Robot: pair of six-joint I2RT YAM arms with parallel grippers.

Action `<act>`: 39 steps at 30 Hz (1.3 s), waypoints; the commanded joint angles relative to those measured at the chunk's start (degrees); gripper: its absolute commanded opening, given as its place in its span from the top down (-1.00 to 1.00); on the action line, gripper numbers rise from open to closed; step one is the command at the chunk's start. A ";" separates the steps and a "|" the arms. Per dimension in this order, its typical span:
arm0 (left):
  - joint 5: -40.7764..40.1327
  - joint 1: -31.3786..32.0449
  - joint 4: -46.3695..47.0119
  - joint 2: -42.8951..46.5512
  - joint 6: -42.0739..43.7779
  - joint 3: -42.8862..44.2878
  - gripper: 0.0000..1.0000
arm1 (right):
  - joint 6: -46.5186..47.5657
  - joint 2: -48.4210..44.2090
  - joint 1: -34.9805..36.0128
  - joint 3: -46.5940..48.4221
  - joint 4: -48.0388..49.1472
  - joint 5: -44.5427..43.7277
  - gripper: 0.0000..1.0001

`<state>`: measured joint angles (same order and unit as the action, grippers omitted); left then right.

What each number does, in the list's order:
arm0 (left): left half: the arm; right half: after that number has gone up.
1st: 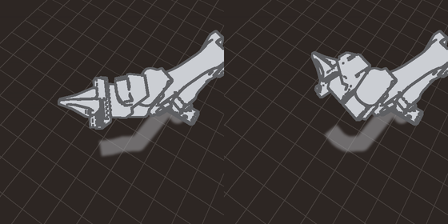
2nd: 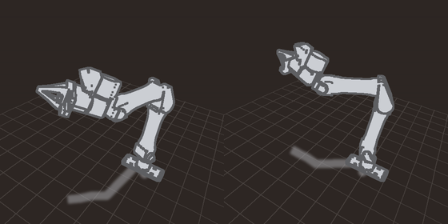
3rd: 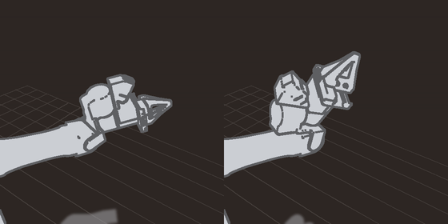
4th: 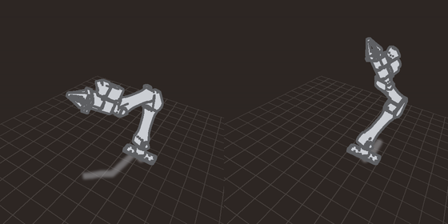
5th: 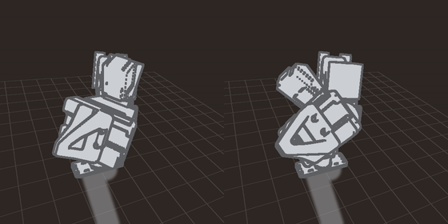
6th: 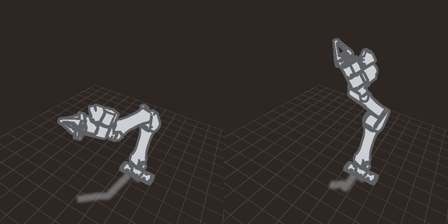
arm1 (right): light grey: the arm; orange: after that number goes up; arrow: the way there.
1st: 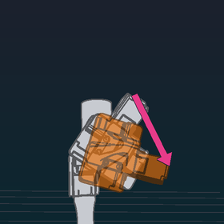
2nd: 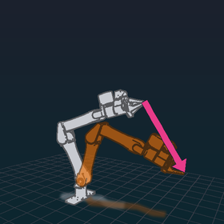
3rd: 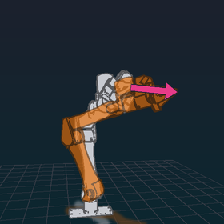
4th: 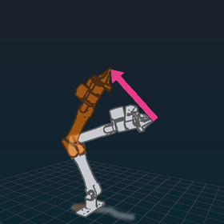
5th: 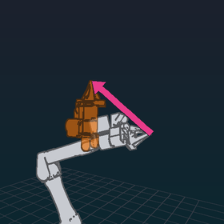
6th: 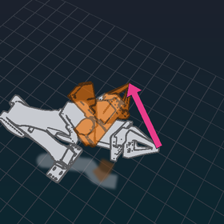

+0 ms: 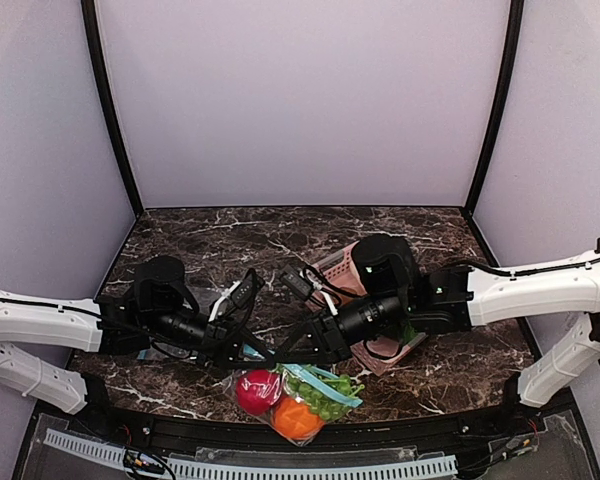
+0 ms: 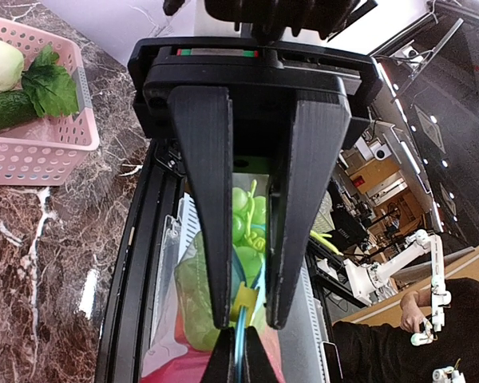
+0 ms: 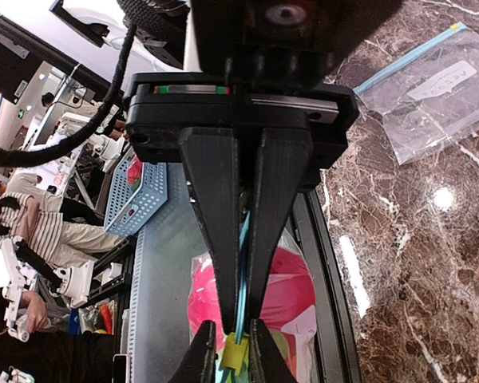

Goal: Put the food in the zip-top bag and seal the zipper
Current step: Pass from the right arm to the left, then zip the zipper on the zipper food storage bag.

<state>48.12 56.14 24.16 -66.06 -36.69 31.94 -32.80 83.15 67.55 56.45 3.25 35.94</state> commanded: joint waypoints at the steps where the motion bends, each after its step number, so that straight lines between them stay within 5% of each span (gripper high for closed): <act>1: 0.17 0.09 2.99 1.29 -0.19 -0.23 0.99 | 0.67 0.08 -0.18 -0.56 1.21 0.40 0.82; 5: -1.29 -0.03 1.61 2.03 0.44 -0.66 0.99 | 0.40 -0.84 -0.18 -0.81 0.52 -0.24 0.99; 39: -7.73 -6.39 -6.20 6.72 5.08 -5.14 0.99 | -2.62 -13.53 -0.17 -8.38 -10.86 -5.04 1.00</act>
<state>42.09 53.41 24.34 -62.00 -32.27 30.13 -34.65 74.96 67.51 50.59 2.76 26.87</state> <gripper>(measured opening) 0.008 0.039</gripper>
